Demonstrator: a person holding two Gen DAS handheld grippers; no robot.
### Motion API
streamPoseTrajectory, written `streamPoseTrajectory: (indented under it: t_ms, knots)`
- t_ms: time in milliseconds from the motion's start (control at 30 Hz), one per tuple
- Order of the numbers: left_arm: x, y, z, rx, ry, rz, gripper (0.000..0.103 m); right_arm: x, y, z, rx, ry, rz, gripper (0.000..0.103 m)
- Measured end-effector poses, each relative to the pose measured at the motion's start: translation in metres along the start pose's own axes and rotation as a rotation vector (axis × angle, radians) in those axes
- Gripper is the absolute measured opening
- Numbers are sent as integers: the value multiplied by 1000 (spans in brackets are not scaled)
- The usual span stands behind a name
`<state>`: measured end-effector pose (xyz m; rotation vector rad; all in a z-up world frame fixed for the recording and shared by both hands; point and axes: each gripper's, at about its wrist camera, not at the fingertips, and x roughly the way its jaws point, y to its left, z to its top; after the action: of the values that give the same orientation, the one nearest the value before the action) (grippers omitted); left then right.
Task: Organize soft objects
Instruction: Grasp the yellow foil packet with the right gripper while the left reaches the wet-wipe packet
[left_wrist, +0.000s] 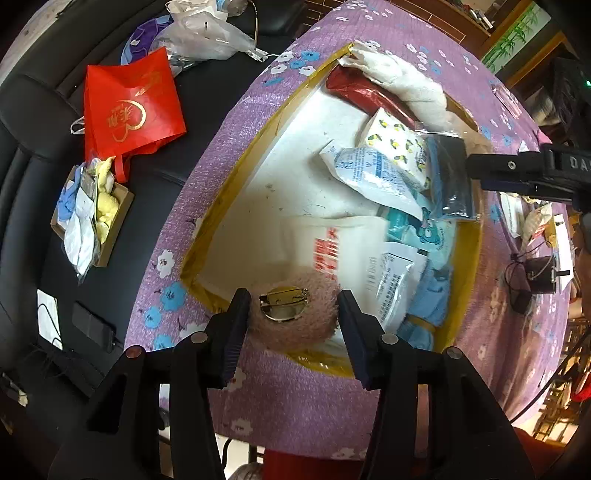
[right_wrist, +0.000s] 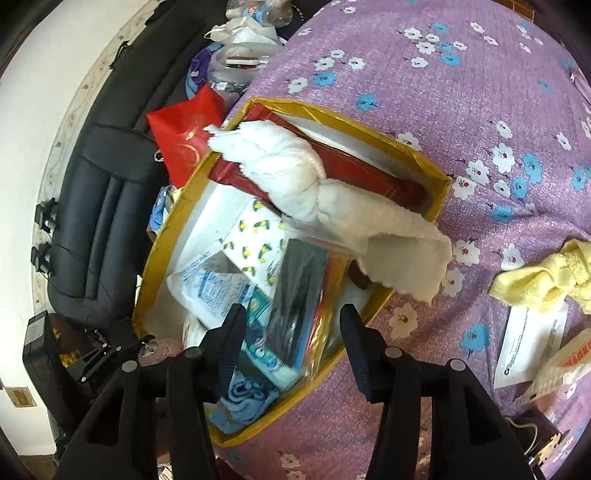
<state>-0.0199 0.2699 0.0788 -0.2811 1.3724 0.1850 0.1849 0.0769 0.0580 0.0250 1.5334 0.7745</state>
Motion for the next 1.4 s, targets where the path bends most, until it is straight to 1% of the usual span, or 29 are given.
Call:
streamPoseTrajectory:
  t_ms: [67, 100, 167, 267, 367, 567, 667, 800, 900, 1067, 1233, 1333, 1400]
  knots:
    - [-5, -1, 0, -3, 8, -1, 49, -7, 1, -5, -2, -7, 13, 61]
    - [-8, -1, 0, -6, 8, -3, 49, -12, 2, -8, -6, -14, 20, 62]
    - [-14, -3, 1, -8, 5, -8, 49, -22, 2, -15, -15, -22, 27, 62]
    - [-24, -10, 5, 0, -5, -12, 49, -37, -11, -25, -5, -35, 39, 64]
    - [-32, -27, 12, 32, -23, -24, 49, -52, -29, -35, 19, -38, 9, 64]
    - [-35, -74, 21, 141, -27, -65, 49, -83, -86, -52, 96, -45, -64, 64]
    - [-33, -102, 25, 197, -22, -89, 49, -103, -123, -63, 156, -65, -114, 64]
    - [-28, -138, 29, 272, -10, -102, 49, -127, -166, -79, 236, -90, -158, 65]
    - [-24, -168, 31, 338, -4, -114, 49, -139, -199, -91, 299, -100, -202, 65]
    - [-19, -216, 41, 442, -1, -139, 49, -154, -253, -104, 413, -121, -241, 65]
    - [-12, -261, 51, 514, 4, -154, 49, -165, -296, -101, 520, -171, -245, 65]
    - [-6, -280, 56, 537, 16, -174, 49, -159, -312, -92, 554, -171, -255, 65]
    - [-1, -291, 62, 548, 25, -179, 49, -151, -320, -86, 565, -156, -269, 65]
